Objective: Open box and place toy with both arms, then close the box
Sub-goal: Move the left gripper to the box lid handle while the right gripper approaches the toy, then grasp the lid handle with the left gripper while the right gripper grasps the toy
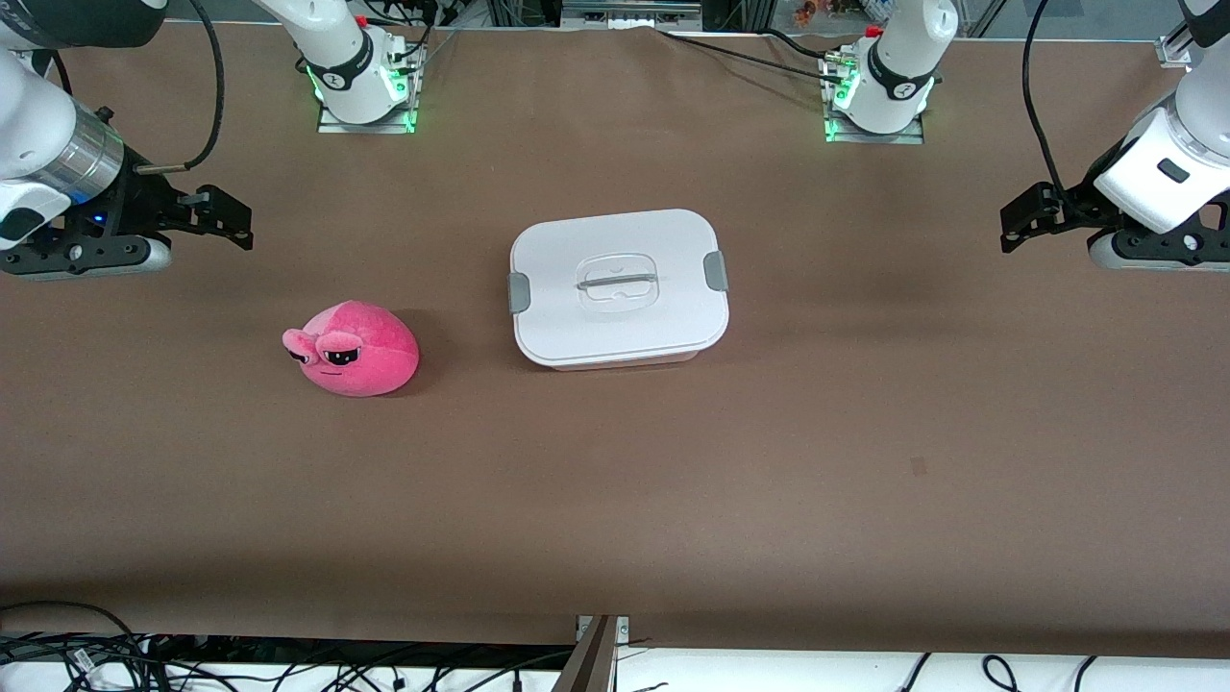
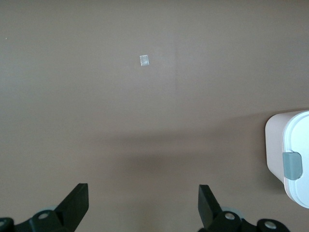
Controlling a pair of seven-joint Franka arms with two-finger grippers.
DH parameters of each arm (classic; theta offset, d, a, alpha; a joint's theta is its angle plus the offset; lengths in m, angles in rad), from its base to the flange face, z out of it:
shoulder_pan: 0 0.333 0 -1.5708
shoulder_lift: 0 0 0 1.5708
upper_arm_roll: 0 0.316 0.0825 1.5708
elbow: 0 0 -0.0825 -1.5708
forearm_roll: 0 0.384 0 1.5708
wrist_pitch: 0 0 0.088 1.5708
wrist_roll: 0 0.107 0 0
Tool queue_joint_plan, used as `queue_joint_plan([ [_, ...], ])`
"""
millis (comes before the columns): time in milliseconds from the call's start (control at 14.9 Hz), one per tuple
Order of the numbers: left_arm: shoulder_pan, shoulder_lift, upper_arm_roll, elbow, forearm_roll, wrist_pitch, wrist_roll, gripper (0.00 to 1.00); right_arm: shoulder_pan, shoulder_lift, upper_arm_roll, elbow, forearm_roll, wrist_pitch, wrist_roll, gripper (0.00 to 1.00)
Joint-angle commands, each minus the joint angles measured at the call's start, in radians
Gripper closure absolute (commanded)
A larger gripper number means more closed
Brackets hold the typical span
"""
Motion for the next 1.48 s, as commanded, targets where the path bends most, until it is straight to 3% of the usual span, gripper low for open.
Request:
queue_joint_plan([
  [0, -0.009, 0.019, -0.004, 0.041, -0.032, -0.09, 0.009, 0.0, -0.005, 0.012, -0.001, 0.028, 0.017, -0.013, -0.018, 0.0],
  [202, -0.037, 0.037, -0.03, 0.041, -0.101, -0.13, 0.171, 0.0, -0.005, 0.01, -0.003, 0.022, 0.021, -0.016, -0.018, 0.0],
  [471, -0.087, 0.077, -0.087, 0.044, -0.099, -0.132, 0.354, 0.0, -0.005, 0.006, -0.001, -0.004, 0.021, -0.02, -0.012, 0.0],
  [673, -0.171, 0.175, -0.163, 0.057, -0.098, -0.112, 0.385, 0.0, -0.005, 0.003, -0.001, -0.056, 0.024, -0.007, -0.006, 0.0],
  [942, -0.359, 0.313, -0.199, 0.089, -0.076, 0.105, 0.385, 0.0, -0.005, 0.004, -0.004, -0.226, 0.051, 0.159, 0.005, 0.0],
  [1211, -0.446, 0.457, -0.2, 0.089, -0.007, 0.386, 0.475, 0.0, -0.005, 0.013, -0.004, -0.46, 0.103, 0.421, 0.016, 0.0],
  [1413, -0.518, 0.529, -0.193, 0.084, 0.0, 0.503, 0.509, 0.0, -0.005, 0.021, -0.004, -0.524, 0.133, 0.498, 0.014, 0.0],
])
